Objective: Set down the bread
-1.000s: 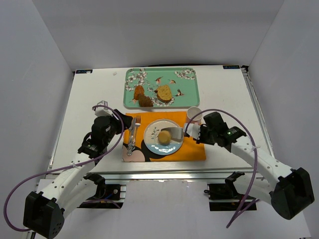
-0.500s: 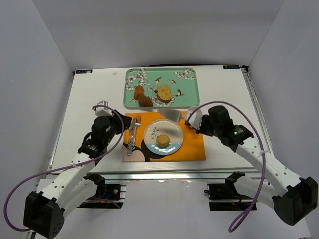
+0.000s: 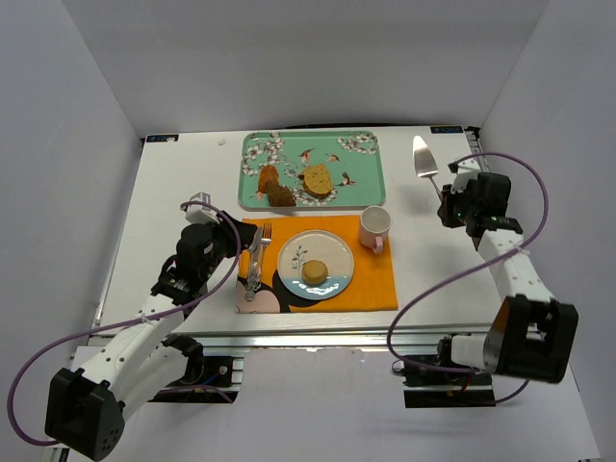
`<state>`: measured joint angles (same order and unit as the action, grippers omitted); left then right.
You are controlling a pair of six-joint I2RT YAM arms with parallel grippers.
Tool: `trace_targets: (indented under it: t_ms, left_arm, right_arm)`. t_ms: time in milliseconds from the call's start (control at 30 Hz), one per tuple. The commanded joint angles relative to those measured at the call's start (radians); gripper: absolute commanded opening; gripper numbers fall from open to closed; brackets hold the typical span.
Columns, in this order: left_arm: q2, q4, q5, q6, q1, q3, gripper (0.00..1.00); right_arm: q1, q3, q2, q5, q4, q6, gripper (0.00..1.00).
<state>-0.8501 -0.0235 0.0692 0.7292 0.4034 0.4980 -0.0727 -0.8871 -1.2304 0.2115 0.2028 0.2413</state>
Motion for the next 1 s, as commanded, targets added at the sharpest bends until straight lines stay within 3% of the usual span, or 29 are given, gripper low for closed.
trace_targets:
  t_ms: [0, 100, 433, 567, 700, 867, 900, 967]
  left_arm:
    - [-0.006, -0.032, -0.017, 0.007, 0.005, 0.001, 0.49]
    - [-0.015, -0.038, -0.026, 0.006, 0.005, 0.002, 0.55]
    - [0.0, -0.038, -0.029, 0.013, 0.005, -0.012, 0.58]
    - [-0.004, -0.044, -0.031, 0.016, 0.005, -0.013, 0.59]
    - [-0.024, -0.055, -0.04, 0.012, 0.005, -0.006, 0.63]
    - [-0.04, -0.039, -0.055, -0.007, 0.005, 0.025, 0.68]
    - [-0.046, -0.039, -0.062, -0.014, 0.005, 0.031, 0.68]
    - [-0.056, -0.049, -0.112, -0.025, 0.005, 0.043, 0.69]
  right_arm:
    - [-0.045, -0.012, -0.076, 0.034, -0.052, -0.033, 0.0]
    - [-0.076, 0.017, -0.164, 0.013, -0.071, 0.021, 0.0]
    - [-0.125, 0.046, -0.33, -0.026, -0.085, 0.105, 0.02]
    - [-0.137, 0.047, -0.32, -0.02, -0.059, 0.148, 0.22]
    - [-0.148, 0.027, -0.307, 0.006, -0.002, 0.167, 0.52]
    - [-0.154, -0.054, -0.262, 0.028, 0.084, 0.197, 0.7]
    - [-0.154, -0.078, -0.251, 0.041, 0.099, 0.207, 0.8]
    - [-0.153, -0.143, -0.216, 0.048, 0.13, 0.193, 0.89]
